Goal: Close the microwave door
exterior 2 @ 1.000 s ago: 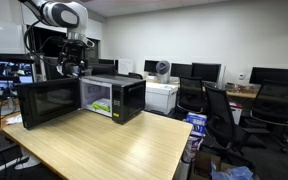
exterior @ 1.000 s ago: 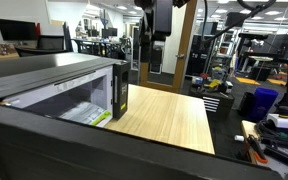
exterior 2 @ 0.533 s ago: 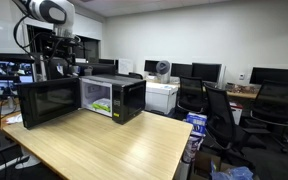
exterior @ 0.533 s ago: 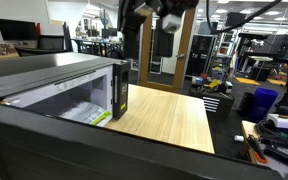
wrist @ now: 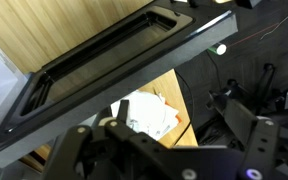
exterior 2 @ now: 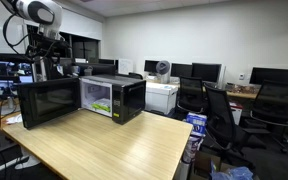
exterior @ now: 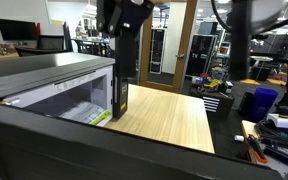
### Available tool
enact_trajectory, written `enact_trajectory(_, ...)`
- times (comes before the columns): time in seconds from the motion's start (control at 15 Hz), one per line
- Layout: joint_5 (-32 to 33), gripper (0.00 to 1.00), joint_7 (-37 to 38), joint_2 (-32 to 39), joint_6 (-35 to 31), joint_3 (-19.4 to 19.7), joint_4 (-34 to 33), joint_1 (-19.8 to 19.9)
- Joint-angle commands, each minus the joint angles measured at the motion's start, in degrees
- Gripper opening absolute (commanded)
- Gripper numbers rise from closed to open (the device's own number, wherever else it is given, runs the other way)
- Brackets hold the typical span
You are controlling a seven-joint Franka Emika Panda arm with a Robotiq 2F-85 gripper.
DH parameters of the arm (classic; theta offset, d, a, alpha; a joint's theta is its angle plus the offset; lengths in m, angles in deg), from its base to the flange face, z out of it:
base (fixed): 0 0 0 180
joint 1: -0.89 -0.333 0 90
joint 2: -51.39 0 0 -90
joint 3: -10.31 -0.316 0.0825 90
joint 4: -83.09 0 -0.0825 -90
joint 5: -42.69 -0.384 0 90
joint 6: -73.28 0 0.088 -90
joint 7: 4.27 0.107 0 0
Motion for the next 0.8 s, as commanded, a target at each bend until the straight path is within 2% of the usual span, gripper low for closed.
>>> enact_trajectory(0.0, -2.6, 0.67, -6.6, -0.1, 1.3, -0.7, 0.1, -0.4)
enact_trajectory(0.6, -8.1, 0.05, -18.5, 0.4, 2.1, -0.4, 3.0, 0.1)
enact_trajectory(0.73, -10.0, 0.00, -20.9, 0.4, 2.5, -0.4, 4.7, 0.1)
